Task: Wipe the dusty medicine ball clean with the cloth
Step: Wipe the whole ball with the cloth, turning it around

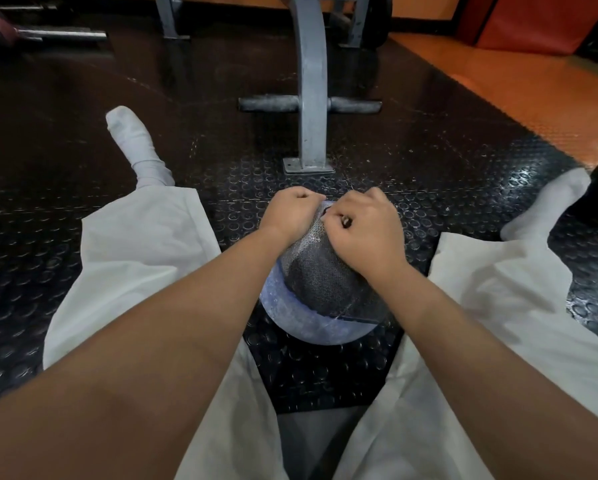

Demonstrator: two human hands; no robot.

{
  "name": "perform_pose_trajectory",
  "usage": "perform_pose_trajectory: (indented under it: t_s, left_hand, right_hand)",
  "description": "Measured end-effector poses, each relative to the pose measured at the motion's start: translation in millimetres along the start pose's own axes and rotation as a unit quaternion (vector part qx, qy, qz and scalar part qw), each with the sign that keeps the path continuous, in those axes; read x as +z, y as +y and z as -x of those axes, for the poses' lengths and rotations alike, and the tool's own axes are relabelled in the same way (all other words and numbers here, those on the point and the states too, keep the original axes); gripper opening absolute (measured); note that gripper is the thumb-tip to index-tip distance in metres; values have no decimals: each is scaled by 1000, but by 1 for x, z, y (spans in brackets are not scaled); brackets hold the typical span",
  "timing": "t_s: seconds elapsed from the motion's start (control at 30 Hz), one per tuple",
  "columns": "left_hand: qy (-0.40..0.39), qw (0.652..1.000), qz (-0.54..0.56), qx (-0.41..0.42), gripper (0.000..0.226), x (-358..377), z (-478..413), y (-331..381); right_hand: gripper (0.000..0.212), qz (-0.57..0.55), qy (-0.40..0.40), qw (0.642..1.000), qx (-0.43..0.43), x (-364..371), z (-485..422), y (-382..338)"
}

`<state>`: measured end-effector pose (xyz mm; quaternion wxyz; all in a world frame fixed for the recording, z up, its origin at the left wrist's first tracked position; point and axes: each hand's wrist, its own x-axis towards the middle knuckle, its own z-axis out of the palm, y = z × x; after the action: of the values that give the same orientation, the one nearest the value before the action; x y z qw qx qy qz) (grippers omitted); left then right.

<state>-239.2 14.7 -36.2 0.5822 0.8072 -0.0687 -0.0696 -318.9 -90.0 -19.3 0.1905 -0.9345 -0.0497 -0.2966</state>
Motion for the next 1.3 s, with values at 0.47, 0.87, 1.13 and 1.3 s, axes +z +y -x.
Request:
perform_pose_trajectory:
  t_s: [0.47,0.87,1.13,1.3]
  left_hand:
    - [2,1000,-11,-6,22,-2,1,1]
    - [-8,1000,-19,-10,25,-3,-1,2]
    - [23,999,-31,-21,21,0,-1,4]
    - [25,999,-30,-31,23,0,-1,4]
  right_hand:
    - [28,-47,30,995,-78,3,18,2]
    - [20,-20,24,971,-236,4,43,-6]
    - [30,-43,37,998,-33,1,16,0]
    - [25,33,22,980,-196,4,41,-14]
